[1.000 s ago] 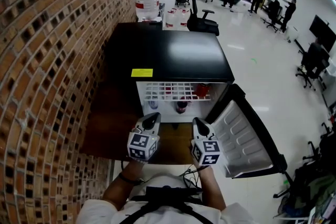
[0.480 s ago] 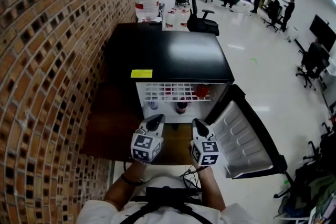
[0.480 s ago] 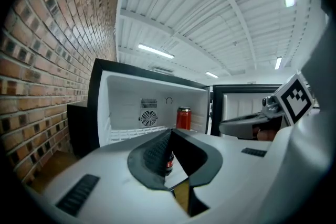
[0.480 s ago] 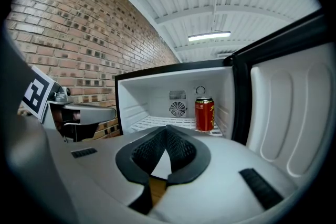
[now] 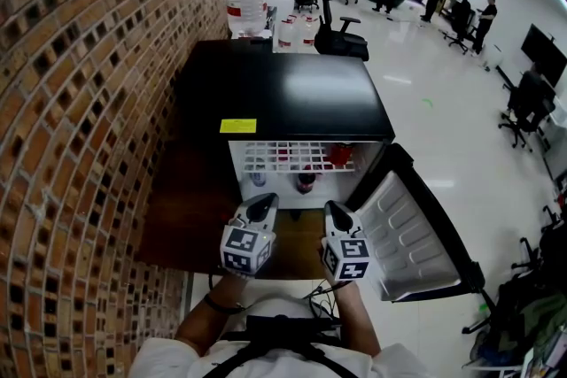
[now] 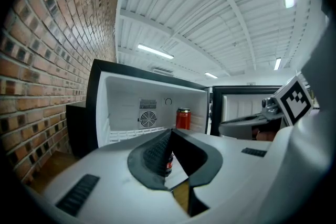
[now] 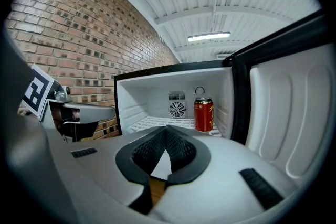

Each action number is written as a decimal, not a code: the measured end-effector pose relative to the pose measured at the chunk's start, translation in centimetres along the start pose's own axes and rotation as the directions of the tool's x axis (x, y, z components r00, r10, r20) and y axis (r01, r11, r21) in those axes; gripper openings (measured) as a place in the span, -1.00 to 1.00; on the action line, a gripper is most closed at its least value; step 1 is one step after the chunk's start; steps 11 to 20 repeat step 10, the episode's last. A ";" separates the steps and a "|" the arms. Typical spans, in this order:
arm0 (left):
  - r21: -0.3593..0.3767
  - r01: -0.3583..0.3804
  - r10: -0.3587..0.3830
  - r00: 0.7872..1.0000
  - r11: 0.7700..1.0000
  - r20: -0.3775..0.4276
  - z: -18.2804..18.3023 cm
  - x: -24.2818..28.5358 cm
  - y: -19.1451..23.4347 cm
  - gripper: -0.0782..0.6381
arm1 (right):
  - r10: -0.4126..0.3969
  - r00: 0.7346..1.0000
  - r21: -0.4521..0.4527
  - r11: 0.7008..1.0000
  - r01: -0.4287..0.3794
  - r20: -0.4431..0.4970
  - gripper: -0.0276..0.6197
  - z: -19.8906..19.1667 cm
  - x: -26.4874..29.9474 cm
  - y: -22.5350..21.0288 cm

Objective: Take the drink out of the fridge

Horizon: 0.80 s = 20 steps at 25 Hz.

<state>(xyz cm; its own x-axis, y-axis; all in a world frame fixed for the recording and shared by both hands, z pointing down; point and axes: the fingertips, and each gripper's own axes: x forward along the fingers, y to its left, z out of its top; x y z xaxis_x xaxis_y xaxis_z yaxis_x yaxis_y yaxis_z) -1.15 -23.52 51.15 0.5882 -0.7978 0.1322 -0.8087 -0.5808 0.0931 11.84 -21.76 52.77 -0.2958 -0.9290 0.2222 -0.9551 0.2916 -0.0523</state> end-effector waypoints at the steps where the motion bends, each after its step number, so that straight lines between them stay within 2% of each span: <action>1: -0.001 0.000 0.000 1.000 1.000 0.000 0.0 0.0 0.0 -0.78 | 0.000 1.000 -0.001 1.000 0.000 0.000 -0.89 0.0 0.0 0.0; 20: 0.001 -0.003 0.003 1.000 1.000 0.003 0.5 -0.2 0.1 -0.78 | 0.006 1.000 -0.005 1.000 -0.006 -0.007 -0.89 0.6 -0.3 0.3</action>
